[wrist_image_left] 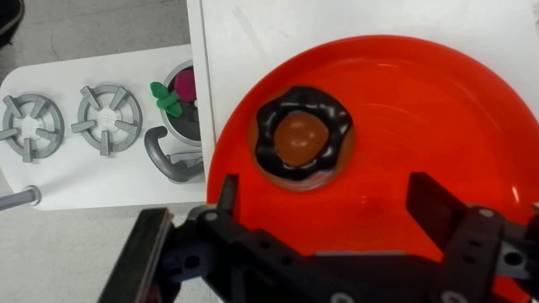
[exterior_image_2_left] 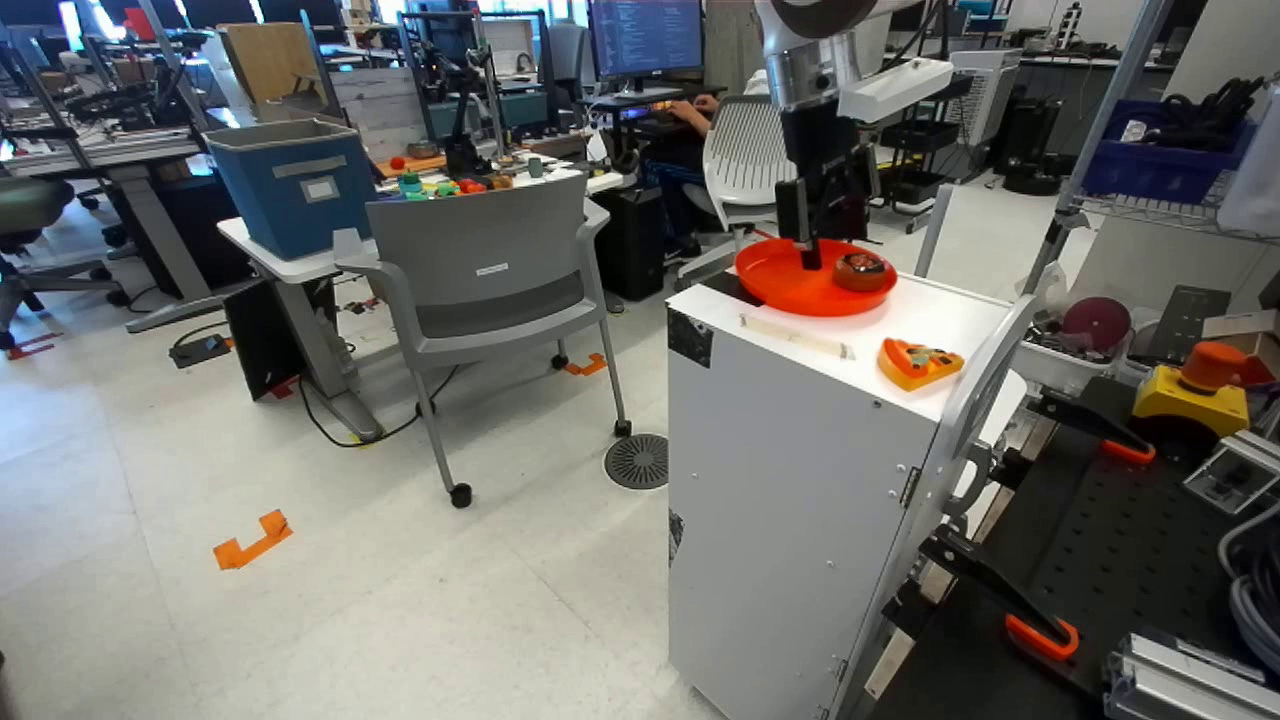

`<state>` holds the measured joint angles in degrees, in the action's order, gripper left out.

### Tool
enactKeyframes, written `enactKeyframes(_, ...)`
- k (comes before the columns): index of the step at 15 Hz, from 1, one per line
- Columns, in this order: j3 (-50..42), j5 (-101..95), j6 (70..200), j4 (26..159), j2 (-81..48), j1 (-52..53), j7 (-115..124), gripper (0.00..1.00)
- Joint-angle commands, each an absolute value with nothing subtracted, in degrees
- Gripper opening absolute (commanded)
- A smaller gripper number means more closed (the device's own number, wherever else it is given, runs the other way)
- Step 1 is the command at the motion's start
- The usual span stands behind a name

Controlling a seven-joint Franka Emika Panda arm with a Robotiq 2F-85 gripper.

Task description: Remove the donut from the plate

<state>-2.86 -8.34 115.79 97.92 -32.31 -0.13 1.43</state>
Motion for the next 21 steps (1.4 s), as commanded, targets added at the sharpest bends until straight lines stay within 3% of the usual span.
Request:
enactKeyframes(1,-2.5,-7.8,115.7,97.5,-33.2,-0.7,0.3,1.00)
enactKeyframes(11,-2.5,-7.8,116.3,97.7,-33.8,-0.8,-0.1,1.00)
enactKeyframes(12,-2.4,-7.9,116.5,97.7,-33.8,-0.8,-0.3,0.93)
enactKeyframes(13,-2.5,-8.0,116.9,97.8,-33.8,-0.8,-0.3,0.72)
enactKeyframes(16,-2.5,-8.2,117.4,97.9,-33.8,-0.8,-0.8,0.61)
enactKeyframes(21,-2.5,-8.2,117.9,97.9,-33.7,-0.9,-1.4,0.23)
